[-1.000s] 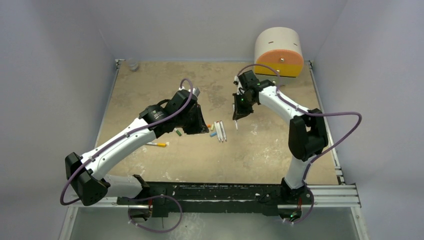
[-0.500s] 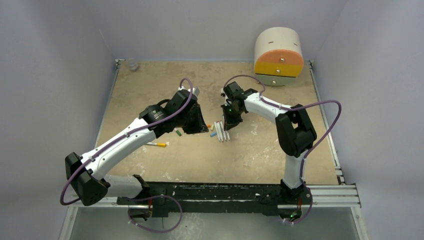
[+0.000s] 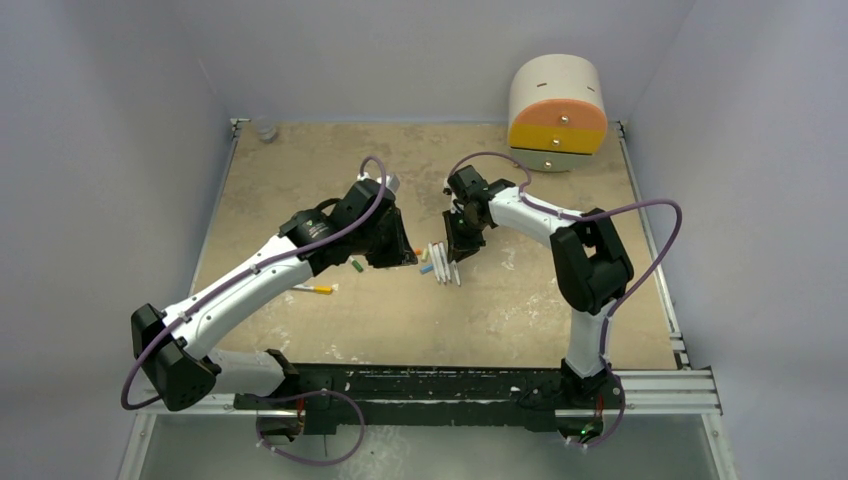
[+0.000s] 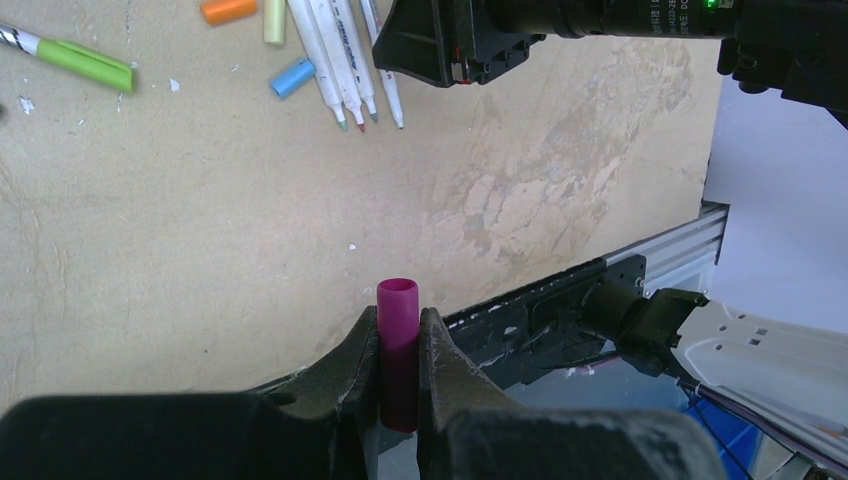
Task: Open the pen caps
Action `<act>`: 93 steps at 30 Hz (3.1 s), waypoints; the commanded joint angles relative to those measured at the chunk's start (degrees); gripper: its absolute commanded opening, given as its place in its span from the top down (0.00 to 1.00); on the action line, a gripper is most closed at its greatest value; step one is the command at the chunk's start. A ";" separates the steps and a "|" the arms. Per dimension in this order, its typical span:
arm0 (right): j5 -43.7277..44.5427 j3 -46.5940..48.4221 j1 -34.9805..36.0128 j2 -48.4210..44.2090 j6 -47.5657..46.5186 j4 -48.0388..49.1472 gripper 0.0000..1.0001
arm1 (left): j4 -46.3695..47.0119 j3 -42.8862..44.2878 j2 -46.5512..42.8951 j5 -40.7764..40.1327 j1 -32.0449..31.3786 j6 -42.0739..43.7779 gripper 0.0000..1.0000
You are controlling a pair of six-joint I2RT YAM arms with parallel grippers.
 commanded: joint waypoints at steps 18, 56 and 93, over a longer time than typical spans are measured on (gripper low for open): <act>-1.03 3.92 0.08 -4.32 1.15 -5.48 0.74 | 3.91 3.33 10.93 -1.59 1.35 2.98 1.00; -2.94 -5.13 -3.29 -16.54 2.66 -5.69 0.73 | 12.46 3.58 33.34 -5.97 4.03 11.65 0.73; -6.44 -5.85 -3.83 -16.14 -1.48 -3.93 0.73 | -0.23 6.29 31.99 -13.24 17.49 -10.34 0.50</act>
